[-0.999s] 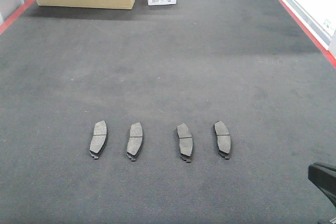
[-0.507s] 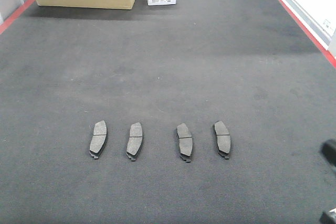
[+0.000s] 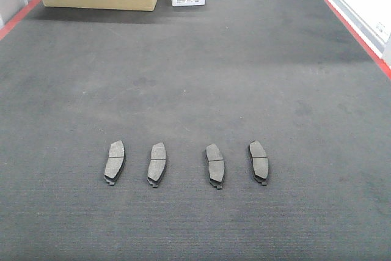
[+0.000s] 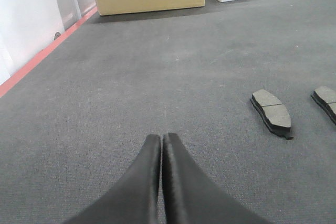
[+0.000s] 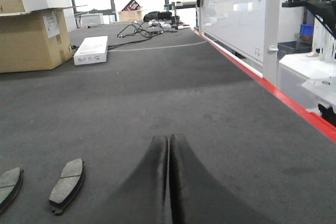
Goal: Move and align brake pads A on conveyor
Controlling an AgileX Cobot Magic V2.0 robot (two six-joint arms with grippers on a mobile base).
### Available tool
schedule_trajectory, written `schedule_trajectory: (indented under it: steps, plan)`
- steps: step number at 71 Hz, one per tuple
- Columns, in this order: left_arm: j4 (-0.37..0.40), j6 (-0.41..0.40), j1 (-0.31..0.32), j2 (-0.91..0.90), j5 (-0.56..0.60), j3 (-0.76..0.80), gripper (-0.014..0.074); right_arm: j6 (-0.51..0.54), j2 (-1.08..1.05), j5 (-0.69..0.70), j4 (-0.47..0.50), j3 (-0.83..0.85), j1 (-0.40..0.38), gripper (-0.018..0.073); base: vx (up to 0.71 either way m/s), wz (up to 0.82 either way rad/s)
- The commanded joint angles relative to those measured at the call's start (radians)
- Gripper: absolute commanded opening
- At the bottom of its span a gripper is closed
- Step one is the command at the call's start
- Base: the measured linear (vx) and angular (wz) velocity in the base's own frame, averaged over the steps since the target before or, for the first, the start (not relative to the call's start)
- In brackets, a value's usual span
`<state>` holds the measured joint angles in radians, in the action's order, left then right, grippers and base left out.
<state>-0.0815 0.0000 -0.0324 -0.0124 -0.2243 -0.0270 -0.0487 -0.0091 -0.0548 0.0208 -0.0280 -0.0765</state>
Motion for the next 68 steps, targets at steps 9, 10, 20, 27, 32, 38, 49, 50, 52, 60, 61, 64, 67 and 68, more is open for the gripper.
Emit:
schedule_trajectory:
  steps: [9, 10, 20, 27, 32, 38, 49, 50, 52, 60, 61, 64, 67, 68]
  plan:
    - [0.002, -0.006, -0.001, -0.012, 0.08, -0.027, -0.0006, -0.006, -0.011, 0.055, 0.007, -0.005, -0.007, -0.0003, 0.0, 0.0]
    - [0.002, -0.006, -0.001, -0.012, 0.08, -0.027, -0.0006, -0.006, -0.011, 0.055, 0.007, -0.005, -0.007, -0.0003, 0.0, 0.0]
    - [0.002, -0.006, -0.001, -0.012, 0.08, -0.027, -0.0006, -0.006, -0.011, 0.055, 0.007, -0.005, -0.007, -0.0003, 0.0, 0.0]
    - [0.002, -0.006, -0.001, -0.012, 0.08, -0.027, -0.0006, -0.006, -0.011, 0.055, 0.007, -0.005, -0.007, -0.0003, 0.0, 0.0]
    - [0.002, -0.006, -0.001, -0.012, 0.08, -0.027, -0.0006, -0.006, -0.011, 0.055, 0.007, -0.005, -0.007, -0.0003, 0.0, 0.0]
    - [0.002, -0.006, -0.001, -0.012, 0.08, -0.027, -0.0006, -0.006, -0.011, 0.055, 0.007, -0.005, -0.007, -0.0003, 0.0, 0.0]
    - [0.002, -0.006, -0.001, -0.012, 0.08, -0.027, -0.0006, -0.006, -0.011, 0.055, 0.007, -0.005, -0.007, -0.0003, 0.0, 0.0]
    - [0.002, -0.006, -0.001, -0.012, 0.08, -0.027, -0.0006, -0.006, -0.011, 0.055, 0.007, -0.005, -0.007, -0.0003, 0.0, 0.0]
    - [0.002, -0.006, -0.001, -0.012, 0.08, -0.027, -0.0006, -0.006, -0.011, 0.055, 0.007, -0.005, -0.007, -0.0003, 0.0, 0.0]
    - [0.002, -0.006, -0.001, -0.012, 0.08, -0.027, -0.0006, -0.006, -0.011, 0.055, 0.007, -0.005, -0.007, -0.0003, 0.0, 0.0]
    - [0.002, -0.006, -0.001, -0.012, 0.08, -0.027, -0.0006, -0.006, -0.011, 0.055, 0.007, -0.005, -0.007, -0.0003, 0.0, 0.0]
    - [0.002, -0.006, -0.001, -0.012, 0.08, -0.027, -0.0006, -0.006, -0.011, 0.055, 0.007, -0.005, -0.007, -0.0003, 0.0, 0.0]
    - [0.002, -0.006, -0.001, -0.012, 0.08, -0.027, -0.0006, -0.006, -0.011, 0.055, 0.007, -0.005, -0.007, -0.0003, 0.0, 0.0]
    - [0.002, -0.006, -0.001, -0.012, 0.08, -0.027, -0.0006, -0.006, -0.011, 0.055, 0.007, -0.005, -0.007, -0.0003, 0.0, 0.0]
